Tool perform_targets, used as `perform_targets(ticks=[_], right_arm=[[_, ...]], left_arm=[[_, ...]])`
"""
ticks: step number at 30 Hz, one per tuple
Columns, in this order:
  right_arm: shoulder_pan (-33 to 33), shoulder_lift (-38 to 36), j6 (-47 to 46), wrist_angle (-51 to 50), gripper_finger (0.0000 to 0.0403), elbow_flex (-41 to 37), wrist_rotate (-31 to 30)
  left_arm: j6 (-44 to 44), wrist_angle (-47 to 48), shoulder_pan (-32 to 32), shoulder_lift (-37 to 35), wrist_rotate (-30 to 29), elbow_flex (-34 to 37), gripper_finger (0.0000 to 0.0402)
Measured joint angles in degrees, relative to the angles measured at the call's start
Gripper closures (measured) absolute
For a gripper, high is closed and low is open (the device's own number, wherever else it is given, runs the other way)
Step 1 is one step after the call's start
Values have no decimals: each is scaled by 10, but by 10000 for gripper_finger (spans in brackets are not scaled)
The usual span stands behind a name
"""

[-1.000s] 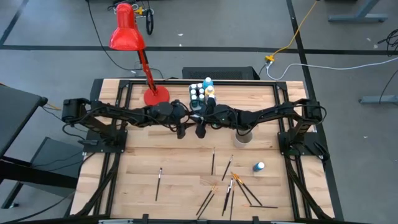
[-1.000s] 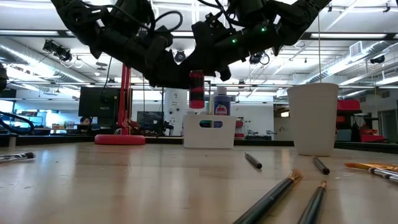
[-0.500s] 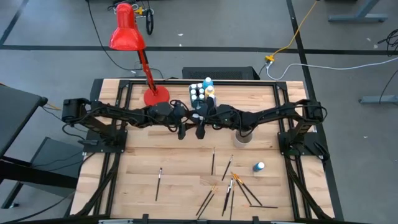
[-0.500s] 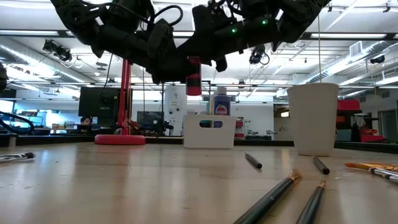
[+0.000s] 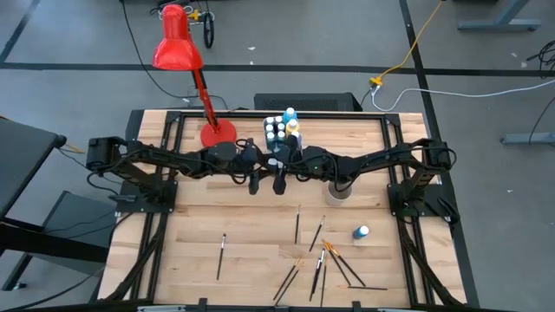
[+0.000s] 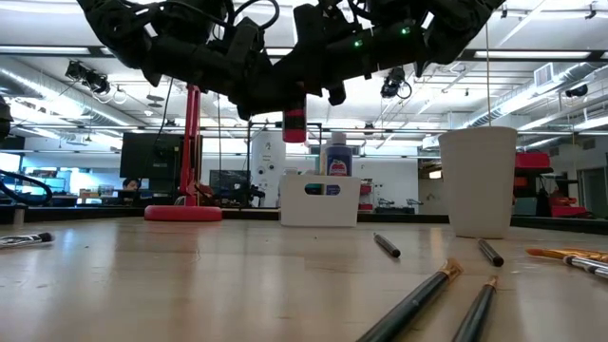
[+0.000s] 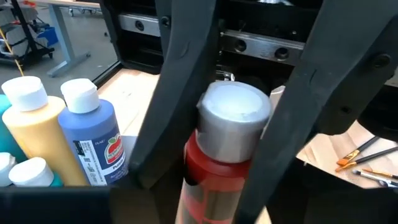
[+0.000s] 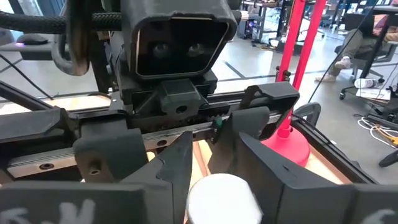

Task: Pick & Place Paint Supplies
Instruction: Put the small red paint bottle into the white bin

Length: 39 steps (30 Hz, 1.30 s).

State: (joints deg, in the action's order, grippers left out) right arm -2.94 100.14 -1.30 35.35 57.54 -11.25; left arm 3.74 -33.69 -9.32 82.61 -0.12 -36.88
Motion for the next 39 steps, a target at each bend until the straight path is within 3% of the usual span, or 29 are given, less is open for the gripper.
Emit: perform_targets(ticks=[4, 10, 16, 22, 30, 35, 39], right_arm=[[0, 0, 4, -1, 274, 0, 0], [0, -10, 13, -27, 277, 0, 2], [1, -77, 36, -147, 244, 0, 8], [10, -159, 14, -279, 203, 0, 6], [37, -232, -67, -430, 199, 0, 5], [57, -234, -74, -467, 207, 0, 4], [68, -234, -77, -478, 211, 0, 3]], left_arm=[[-1, 0, 0, 0, -1, 0, 247], [-1, 13, 0, 0, -3, 0, 240], [0, 22, 0, 0, -18, 0, 241], [-29, 9, -9, 0, -120, 0, 238], [14, -24, -70, 0, -125, 0, 234], [44, -117, -80, 64, -80, 0, 233], [51, -206, -79, 140, -88, -1, 233]])
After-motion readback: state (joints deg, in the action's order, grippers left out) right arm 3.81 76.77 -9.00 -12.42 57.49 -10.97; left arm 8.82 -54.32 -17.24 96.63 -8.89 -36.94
